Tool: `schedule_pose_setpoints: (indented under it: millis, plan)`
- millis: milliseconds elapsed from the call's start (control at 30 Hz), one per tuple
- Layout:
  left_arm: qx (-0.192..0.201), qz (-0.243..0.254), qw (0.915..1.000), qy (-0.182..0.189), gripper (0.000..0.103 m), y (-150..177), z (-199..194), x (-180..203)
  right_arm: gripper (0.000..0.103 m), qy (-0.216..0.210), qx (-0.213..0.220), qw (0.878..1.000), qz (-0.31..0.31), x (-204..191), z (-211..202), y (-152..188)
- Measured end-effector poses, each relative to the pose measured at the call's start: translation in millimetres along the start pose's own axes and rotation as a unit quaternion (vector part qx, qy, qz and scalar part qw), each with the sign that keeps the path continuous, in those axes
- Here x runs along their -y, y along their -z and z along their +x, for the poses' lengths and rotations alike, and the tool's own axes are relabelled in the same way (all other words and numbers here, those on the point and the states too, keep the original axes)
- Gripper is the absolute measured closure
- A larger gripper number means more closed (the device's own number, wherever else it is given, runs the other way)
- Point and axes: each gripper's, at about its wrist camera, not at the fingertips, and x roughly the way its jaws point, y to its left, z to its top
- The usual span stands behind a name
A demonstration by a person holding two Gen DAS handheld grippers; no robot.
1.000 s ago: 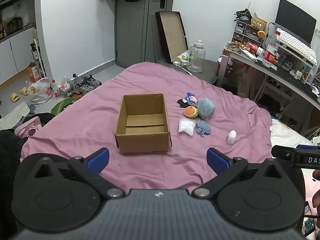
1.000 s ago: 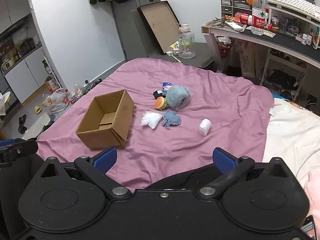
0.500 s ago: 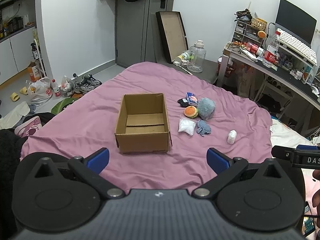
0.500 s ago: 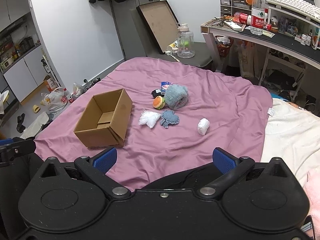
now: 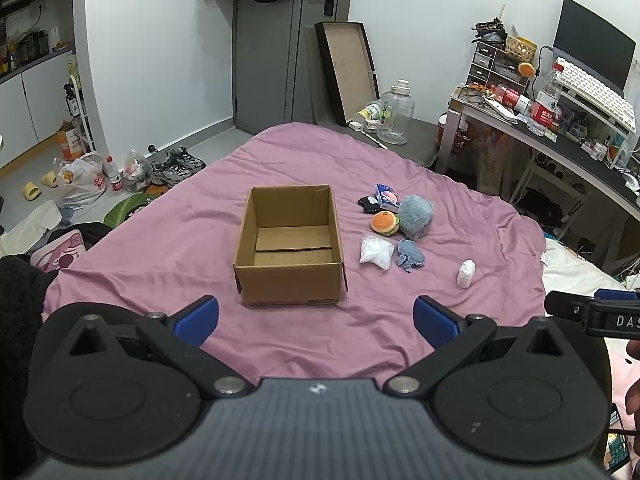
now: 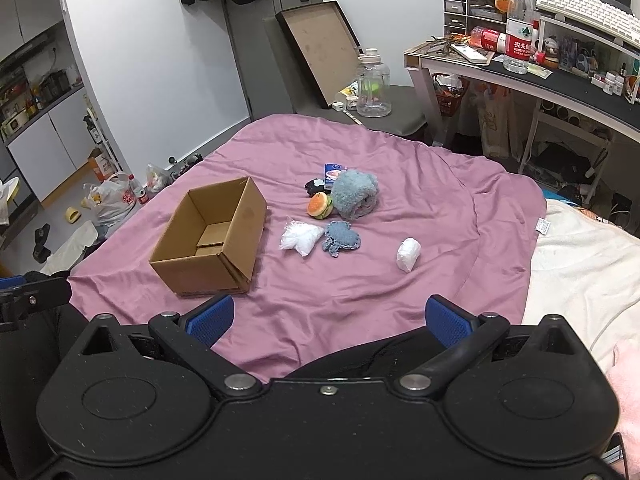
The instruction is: Organize soft objects
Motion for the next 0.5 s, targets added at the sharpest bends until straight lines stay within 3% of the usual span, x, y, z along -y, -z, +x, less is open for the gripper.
schedule_pose_setpoints:
  millis: [500]
  plan:
    - [0.001, -0.001, 1.0000, 0.000, 0.000, -1.2, -1.8, -2.3, 0.000, -0.002, -0.001, 1.000, -0.002, -1.1, -1.4, -1.0]
